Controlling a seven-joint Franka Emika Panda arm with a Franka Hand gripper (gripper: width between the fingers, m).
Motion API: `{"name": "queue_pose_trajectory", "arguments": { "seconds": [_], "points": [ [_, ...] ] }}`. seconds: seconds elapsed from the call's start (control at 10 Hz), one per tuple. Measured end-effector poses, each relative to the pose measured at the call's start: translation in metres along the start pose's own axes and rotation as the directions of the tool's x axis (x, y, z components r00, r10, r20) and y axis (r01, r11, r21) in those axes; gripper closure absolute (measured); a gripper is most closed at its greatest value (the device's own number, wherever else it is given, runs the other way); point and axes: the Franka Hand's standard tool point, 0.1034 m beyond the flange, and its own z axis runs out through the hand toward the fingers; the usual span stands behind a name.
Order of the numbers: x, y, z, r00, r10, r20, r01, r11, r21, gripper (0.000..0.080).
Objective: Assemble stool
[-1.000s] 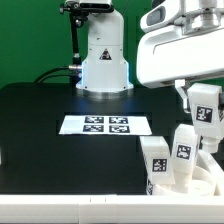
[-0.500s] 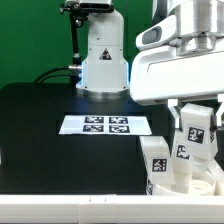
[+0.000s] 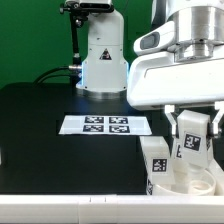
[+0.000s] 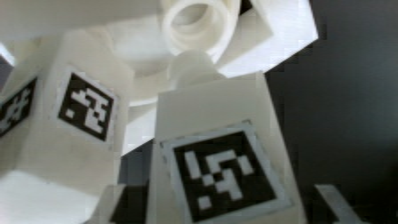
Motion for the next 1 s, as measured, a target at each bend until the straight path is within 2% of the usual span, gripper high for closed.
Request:
{"name": "queue_pose_trajectory", "arguments": {
  "seconds": [0.8, 1.0],
  "points": [
    [-0.024, -0.002, 0.022, 1.000, -0.025, 0.018, 0.025, 0.999, -0.020, 0.0476],
    [-0.025, -0.001, 0.024, 0.999, -0.035, 0.005, 0.035, 0.999, -0.016, 0.0476]
  ]
}}
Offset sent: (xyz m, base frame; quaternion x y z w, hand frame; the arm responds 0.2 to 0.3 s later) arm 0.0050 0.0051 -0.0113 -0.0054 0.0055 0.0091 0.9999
